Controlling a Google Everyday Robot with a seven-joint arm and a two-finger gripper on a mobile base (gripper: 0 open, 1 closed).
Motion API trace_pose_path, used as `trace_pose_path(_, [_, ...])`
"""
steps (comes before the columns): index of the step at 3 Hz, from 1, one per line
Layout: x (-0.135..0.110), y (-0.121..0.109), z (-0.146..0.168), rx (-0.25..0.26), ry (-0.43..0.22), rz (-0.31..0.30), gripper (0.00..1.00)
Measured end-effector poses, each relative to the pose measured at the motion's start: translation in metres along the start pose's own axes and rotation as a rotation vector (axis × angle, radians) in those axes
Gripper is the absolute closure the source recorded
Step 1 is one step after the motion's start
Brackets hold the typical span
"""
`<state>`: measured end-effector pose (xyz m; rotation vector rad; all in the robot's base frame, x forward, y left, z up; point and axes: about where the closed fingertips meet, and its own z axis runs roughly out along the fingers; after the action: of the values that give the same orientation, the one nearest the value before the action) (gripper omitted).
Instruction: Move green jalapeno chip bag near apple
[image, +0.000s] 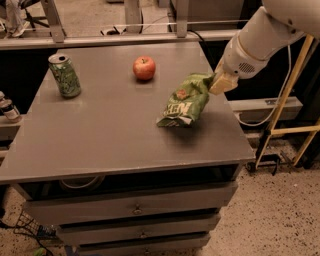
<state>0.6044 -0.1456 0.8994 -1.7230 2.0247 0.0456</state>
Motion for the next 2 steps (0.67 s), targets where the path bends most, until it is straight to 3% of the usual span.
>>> trace_pose_path(2, [0.020,-0.083,-0.045,0.306,0.023,0.093,1.00])
